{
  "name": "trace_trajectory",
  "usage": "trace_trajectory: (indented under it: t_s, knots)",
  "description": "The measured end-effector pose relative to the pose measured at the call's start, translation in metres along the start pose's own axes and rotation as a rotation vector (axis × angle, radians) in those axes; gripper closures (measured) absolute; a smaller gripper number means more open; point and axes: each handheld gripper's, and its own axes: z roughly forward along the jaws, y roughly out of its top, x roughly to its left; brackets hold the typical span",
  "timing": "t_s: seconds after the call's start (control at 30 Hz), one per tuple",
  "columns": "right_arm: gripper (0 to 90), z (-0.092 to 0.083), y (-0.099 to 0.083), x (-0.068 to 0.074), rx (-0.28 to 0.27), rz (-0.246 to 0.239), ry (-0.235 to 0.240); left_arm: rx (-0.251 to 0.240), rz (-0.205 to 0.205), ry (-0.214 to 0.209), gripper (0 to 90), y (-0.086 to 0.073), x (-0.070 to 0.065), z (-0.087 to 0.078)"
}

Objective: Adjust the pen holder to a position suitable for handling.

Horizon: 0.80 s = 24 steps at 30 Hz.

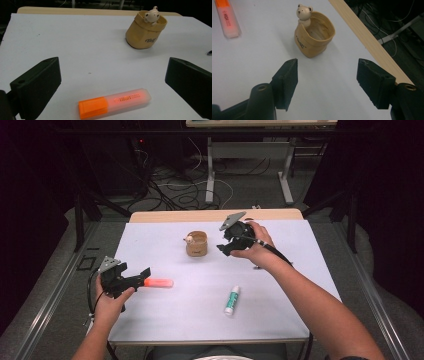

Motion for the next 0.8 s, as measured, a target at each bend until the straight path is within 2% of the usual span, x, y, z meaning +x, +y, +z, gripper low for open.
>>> trace_trajectory:
  t_s: [0.07,0.13,0.2,0.3,0.37,0.47,0.53,0.6,0.8]
  knots:
    - [33.4,0.002,0.002,0.001,0.004,0.006,-0.002,-0.002,0.003,0.002,0.5,0.0,0.001,0.0]
    - [33.6,0.008,0.008,0.001,0.001,-0.015,0.018,0.0,0.0,0.0,0.5,0.0,0.001,0.0]
    - [34.8,0.014,0.014,0.002,-0.003,-0.032,0.018,0.001,-0.001,0.0,0.5,0.0,0.001,0.0]
    - [37.9,0.019,0.017,0.004,-0.002,-0.011,0.03,-0.001,-0.002,-0.002,0.5,0.0,0.002,0.0]
    - [40.5,0.029,0.02,0.005,-0.034,-0.018,0.059,-0.005,-0.004,0.0,0.5,0.0,0.003,0.001]
    - [40.6,0.037,0.023,0.008,-0.051,-0.006,0.08,-0.005,-0.006,-0.002,0.5,-0.001,0.003,0.001]
    - [40.1,0.039,0.024,0.009,-0.039,-0.001,0.085,-0.007,-0.004,-0.001,0.5,-0.001,0.003,0.001]
    - [39.3,0.049,0.027,0.01,-0.041,-0.018,0.094,-0.004,-0.007,-0.002,0.5,-0.001,0.003,0.001]
    - [38.8,0.062,0.029,0.012,-0.046,-0.03,0.103,-0.001,-0.009,-0.007,0.6,0.0,0.004,0.001]
